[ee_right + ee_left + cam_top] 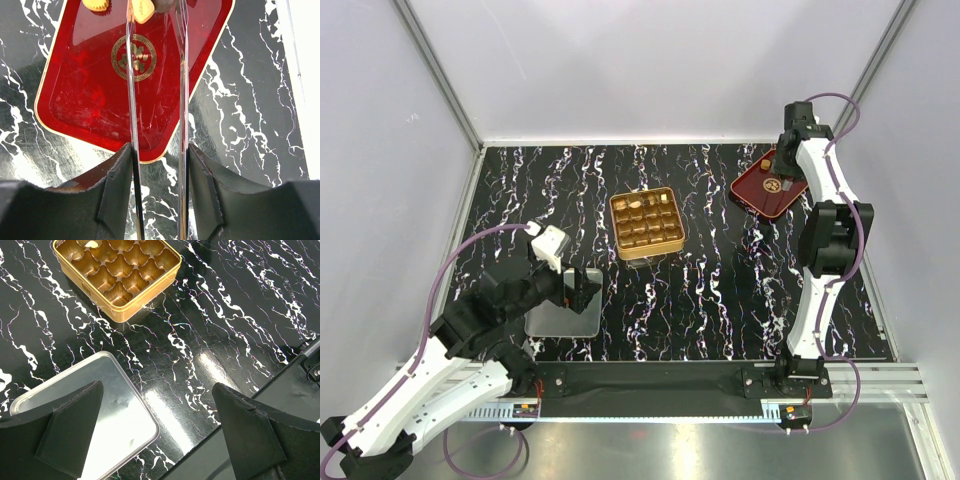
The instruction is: Pack the chocolate
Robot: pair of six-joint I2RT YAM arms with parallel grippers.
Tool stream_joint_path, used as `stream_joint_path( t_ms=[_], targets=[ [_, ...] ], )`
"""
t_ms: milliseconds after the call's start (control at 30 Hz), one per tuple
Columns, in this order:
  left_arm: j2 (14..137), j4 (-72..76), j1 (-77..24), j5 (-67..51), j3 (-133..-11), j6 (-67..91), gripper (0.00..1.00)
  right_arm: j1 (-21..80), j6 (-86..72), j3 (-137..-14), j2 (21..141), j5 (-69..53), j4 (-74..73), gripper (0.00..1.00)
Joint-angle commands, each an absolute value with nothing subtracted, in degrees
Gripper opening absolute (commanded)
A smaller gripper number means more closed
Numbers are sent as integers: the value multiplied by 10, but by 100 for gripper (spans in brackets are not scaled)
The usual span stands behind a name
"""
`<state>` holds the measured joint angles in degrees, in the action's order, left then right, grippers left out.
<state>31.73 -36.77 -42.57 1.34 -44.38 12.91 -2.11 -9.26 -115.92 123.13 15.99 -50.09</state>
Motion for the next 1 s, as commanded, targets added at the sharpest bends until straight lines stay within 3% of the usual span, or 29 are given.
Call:
stream_joint_path(
  t_ms=[0,367,967],
  targets=[
    [322,-348,-427,17,-443,121,99,-30,-102,-1192,1234,156,-497,52],
    [324,-347,-427,13,-444,121,99,-30,-121,-1115,1197,105,-461,51],
    [323,-347,-427,15,-444,120,99,-30,-115,-1136,1232,113,-461,50]
  ],
)
